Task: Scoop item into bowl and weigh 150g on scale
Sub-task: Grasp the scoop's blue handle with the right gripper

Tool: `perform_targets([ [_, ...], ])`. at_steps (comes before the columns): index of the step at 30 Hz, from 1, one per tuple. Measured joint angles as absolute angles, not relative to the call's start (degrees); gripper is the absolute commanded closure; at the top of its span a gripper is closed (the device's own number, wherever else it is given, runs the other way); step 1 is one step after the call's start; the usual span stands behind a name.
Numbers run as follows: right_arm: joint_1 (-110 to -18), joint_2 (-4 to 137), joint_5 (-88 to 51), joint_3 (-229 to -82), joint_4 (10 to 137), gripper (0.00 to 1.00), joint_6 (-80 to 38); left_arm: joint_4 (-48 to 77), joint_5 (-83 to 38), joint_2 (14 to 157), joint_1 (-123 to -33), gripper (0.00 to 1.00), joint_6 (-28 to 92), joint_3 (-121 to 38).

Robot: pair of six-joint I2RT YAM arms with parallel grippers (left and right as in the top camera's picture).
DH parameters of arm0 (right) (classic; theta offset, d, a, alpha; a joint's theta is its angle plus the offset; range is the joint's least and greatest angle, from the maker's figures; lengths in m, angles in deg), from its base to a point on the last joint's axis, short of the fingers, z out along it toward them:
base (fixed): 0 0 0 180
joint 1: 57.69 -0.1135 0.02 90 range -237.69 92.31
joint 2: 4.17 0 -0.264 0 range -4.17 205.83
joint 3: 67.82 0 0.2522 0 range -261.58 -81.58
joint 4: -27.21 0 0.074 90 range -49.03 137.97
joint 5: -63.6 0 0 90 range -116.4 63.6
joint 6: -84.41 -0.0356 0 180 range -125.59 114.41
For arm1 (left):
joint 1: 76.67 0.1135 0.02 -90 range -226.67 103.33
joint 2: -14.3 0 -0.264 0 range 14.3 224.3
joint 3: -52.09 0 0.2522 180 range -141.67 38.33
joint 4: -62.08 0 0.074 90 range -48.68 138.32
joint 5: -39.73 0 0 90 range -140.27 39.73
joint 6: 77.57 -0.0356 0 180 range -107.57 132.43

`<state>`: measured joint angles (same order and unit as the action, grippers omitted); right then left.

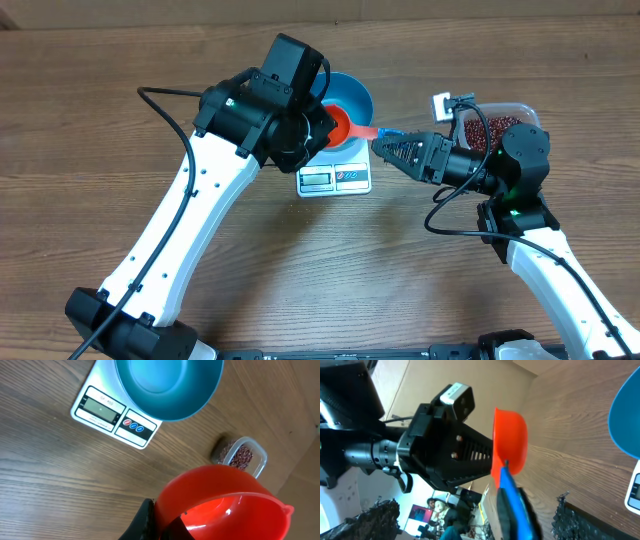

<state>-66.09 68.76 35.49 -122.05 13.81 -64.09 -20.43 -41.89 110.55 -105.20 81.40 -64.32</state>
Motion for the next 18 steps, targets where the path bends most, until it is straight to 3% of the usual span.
perform_targets([
  [8,-66.1,68.8,33.7,-122.0,7.6,0.11,-67.8,-20.3,-41.9,110.5,-105.2,0.96,86.0,-64.3],
  [18,-66.1,68.8,31.8,-122.0,7.6,0.37,-68.7,-18.8,-41.9,110.5,-108.1,0.95,88.7,-64.3],
])
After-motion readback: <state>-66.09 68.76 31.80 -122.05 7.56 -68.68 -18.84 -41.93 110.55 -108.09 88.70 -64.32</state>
